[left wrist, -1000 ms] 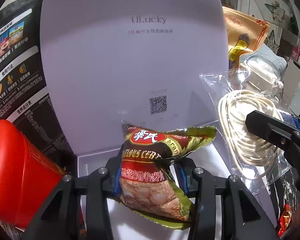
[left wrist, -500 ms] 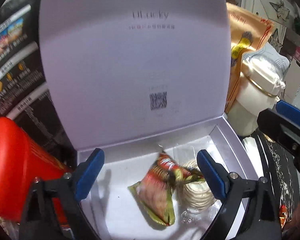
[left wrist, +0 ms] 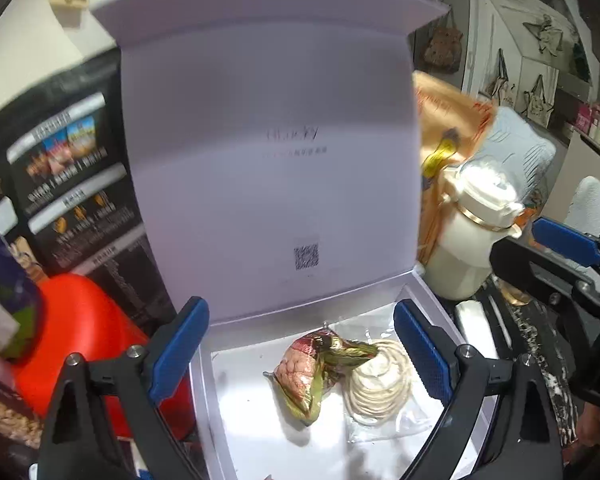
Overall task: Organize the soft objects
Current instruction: 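Open the left tool over the box while the right tool releases the string bag inside, then withdraw both open tools up and away from the lavender box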
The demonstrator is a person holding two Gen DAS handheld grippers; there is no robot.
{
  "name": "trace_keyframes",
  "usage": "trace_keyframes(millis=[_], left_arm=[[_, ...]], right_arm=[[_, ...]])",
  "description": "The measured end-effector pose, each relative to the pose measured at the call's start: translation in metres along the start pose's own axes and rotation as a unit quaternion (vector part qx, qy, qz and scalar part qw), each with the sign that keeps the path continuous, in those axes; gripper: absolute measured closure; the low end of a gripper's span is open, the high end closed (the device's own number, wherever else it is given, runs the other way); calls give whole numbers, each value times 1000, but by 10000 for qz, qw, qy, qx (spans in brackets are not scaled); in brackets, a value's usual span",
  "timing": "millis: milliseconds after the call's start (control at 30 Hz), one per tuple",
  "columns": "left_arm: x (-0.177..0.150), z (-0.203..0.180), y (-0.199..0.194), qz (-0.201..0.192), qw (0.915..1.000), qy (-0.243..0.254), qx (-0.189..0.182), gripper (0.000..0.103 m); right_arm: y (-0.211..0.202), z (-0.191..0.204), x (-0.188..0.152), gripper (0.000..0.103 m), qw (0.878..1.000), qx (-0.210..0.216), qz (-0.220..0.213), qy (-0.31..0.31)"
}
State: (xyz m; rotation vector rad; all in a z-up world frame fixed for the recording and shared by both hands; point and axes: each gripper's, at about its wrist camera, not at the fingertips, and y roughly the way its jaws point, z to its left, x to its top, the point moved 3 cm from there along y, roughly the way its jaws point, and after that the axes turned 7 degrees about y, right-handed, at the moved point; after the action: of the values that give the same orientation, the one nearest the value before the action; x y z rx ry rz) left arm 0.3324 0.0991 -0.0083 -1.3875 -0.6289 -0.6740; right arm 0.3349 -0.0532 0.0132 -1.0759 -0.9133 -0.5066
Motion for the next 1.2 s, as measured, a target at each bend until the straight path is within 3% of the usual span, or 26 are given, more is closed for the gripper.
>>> trace_keyframes(millis=[500, 933, 1033, 1200], left_arm=[[13, -11, -101, -693, 9973, 82, 237, 8], [-4, -16, -204, -1209, 9918, 210, 365, 8], [-10, -18, -220, -1306, 9906, 212, 352, 1], [-22, -25, -242, -1402, 9894, 281, 254, 1]], right_arm=[[-94, 19, 13, 29, 9979, 141, -600, -216], [-194, 46, 2, 29, 9929, 226, -1097, -405], [-213, 50, -2, 28, 9922, 233, -1149, -431], [-243, 54, -15, 24, 9906, 192, -1264, -491]])
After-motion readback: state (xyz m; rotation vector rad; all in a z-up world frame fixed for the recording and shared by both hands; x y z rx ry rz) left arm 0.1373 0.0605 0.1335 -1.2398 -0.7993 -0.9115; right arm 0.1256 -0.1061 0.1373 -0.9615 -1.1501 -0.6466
